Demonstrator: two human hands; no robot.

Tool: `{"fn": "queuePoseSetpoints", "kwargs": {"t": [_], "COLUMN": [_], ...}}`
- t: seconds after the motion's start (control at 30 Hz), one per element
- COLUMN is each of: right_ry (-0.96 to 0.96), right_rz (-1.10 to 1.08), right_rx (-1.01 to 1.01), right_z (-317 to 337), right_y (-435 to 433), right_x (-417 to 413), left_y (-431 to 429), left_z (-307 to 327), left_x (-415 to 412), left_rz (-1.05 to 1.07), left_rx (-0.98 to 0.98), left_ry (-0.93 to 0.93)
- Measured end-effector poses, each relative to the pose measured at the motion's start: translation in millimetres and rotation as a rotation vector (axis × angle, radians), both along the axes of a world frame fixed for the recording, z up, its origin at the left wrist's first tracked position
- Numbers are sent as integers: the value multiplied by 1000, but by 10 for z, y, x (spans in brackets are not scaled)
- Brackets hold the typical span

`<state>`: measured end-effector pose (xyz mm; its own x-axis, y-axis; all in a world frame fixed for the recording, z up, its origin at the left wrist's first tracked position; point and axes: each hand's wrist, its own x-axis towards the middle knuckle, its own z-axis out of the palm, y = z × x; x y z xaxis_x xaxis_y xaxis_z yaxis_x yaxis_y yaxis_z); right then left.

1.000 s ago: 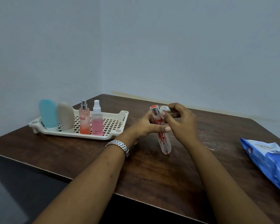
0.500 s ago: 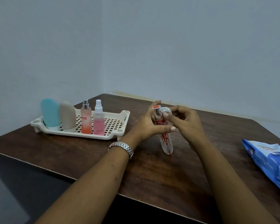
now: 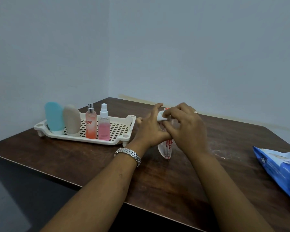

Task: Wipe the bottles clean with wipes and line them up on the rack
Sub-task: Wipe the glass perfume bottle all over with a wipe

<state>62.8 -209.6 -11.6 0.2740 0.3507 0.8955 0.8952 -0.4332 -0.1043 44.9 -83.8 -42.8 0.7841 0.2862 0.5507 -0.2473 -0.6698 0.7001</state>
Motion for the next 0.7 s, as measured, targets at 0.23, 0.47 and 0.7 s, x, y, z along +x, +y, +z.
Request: {"fn": "queuePoseSetpoints", "kwargs": {"t": [0.23, 0.47, 0.7], "right_ry": [-146, 132, 156], "right_rz": [-205, -52, 95], "right_rx": [-177, -259, -37], "right_z": [70, 63, 64], "right_y": [-15, -160, -140], "right_x": [-54, 20, 62], "left_y": [8, -3, 47], "left_z": [12, 6, -24], "left_x": [8, 8, 31], "left_rz": [30, 11, -58], "left_rx": [10, -12, -75], "left_ry": [6, 47, 93]}}
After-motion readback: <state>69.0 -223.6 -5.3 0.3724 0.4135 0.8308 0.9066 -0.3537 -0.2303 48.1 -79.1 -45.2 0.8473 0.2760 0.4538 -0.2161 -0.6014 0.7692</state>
